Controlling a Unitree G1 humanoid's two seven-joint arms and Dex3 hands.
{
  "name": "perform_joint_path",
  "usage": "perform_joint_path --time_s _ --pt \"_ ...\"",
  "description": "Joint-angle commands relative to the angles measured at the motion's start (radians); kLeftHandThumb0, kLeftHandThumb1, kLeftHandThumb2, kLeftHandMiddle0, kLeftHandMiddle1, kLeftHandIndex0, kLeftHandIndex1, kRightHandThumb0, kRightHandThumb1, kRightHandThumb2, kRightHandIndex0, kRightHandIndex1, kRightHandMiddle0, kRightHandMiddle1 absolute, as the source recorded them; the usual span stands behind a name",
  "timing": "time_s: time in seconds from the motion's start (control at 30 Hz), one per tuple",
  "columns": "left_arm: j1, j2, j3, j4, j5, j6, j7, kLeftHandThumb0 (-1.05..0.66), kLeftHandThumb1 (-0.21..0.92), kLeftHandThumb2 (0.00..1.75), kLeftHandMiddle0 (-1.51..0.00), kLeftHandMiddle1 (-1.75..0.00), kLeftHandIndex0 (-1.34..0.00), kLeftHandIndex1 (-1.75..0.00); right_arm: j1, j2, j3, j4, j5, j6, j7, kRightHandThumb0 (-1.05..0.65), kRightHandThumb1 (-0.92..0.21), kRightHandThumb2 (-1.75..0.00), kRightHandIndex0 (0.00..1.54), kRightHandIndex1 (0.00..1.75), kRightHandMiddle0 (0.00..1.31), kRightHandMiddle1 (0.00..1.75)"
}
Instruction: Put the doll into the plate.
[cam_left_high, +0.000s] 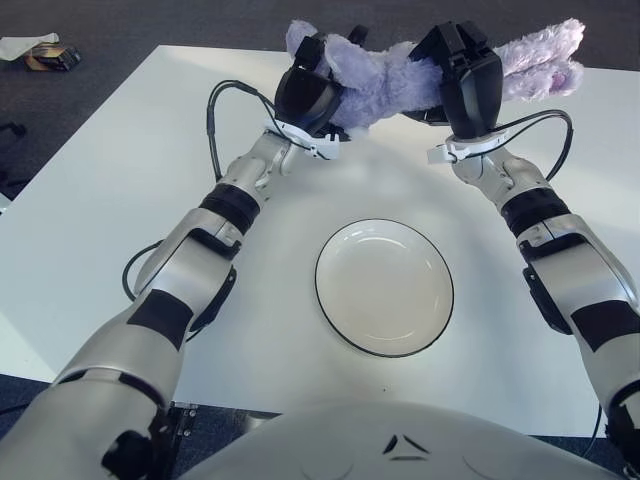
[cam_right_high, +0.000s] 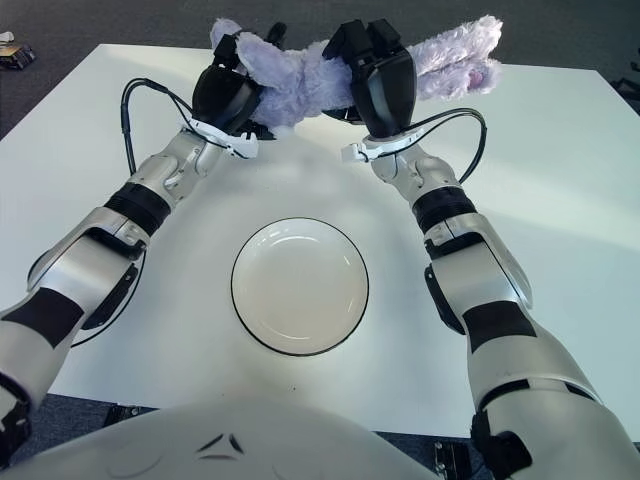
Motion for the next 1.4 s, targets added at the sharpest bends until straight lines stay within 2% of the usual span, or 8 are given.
perform_joint_path --time_s 0.0,0.1,0.2,0.53,0.67,0.77,1.23,1.37 --pt "-0.05 -0.017 -0.002 0.028 -0.008 0.02 0.021 0.12 0.3 1.13 -0.51 -1.53 0.0 -0.73 0.011 0.007 -0.009 -0.045 0.022 -0.056 0.025 0.0 -0.13 -1.5 0.8 1.63 0.52 1.75" --pt "-0.058 -0.021 -0.007 0.036 -0.003 0.036 0.015 0.36 0.27 1.25 -0.64 -1.61 0.0 -1.0 0.022 0.006 -0.017 -0.065 0.026 -0.056 0.041 0.0 -0.13 -1.5 0.79 1.63 0.52 1.75" --pt "-0.067 -0.024 -0.012 0.047 -0.003 0.05 0.0 0.45 0.25 1.33 -0.67 -1.67 0.0 -1.12 0.035 0.006 -0.026 -0.087 0.031 -0.056 0.055 0.0 -0.14 -1.49 0.79 1.63 0.52 1.75" --pt "-0.097 -0.035 -0.027 0.106 -0.007 0.061 -0.002 0.49 0.24 1.41 -0.67 -1.74 -0.06 -1.65 0.05 0.009 -0.045 -0.115 0.028 -0.07 0.065 0.0 -0.14 -1.49 0.79 1.63 0.51 1.75" --pt "-0.107 -0.041 -0.032 0.134 -0.006 0.059 0.018 0.13 0.16 1.49 -0.75 -1.72 -0.39 -1.71 0.051 0.012 -0.045 -0.117 0.018 -0.072 0.043 0.0 -0.14 -1.5 0.79 1.64 0.51 1.75" --pt "-0.116 -0.047 -0.037 0.155 -0.004 0.054 0.04 0.04 0.11 1.53 -0.8 -1.67 -0.49 -1.73 0.054 0.01 -0.041 -0.124 0.009 -0.083 0.029 0.0 -0.14 -1.5 0.79 1.65 0.51 1.75" --pt "-0.129 -0.056 -0.048 0.189 -0.015 0.029 0.097 -0.01 0.0 1.68 -0.85 -1.74 -0.62 -1.75 0.056 0.005 -0.03 -0.136 -0.053 -0.065 -0.025 0.0 -0.15 -1.49 0.77 1.66 0.5 1.75" --pt "-0.13 -0.056 -0.049 0.194 -0.024 0.032 0.091 -0.01 -0.04 1.73 -0.87 -1.74 -0.66 -1.74 0.069 0.009 -0.037 -0.143 -0.029 -0.056 0.036 0.0 -0.16 -1.49 0.77 1.66 0.5 1.75"
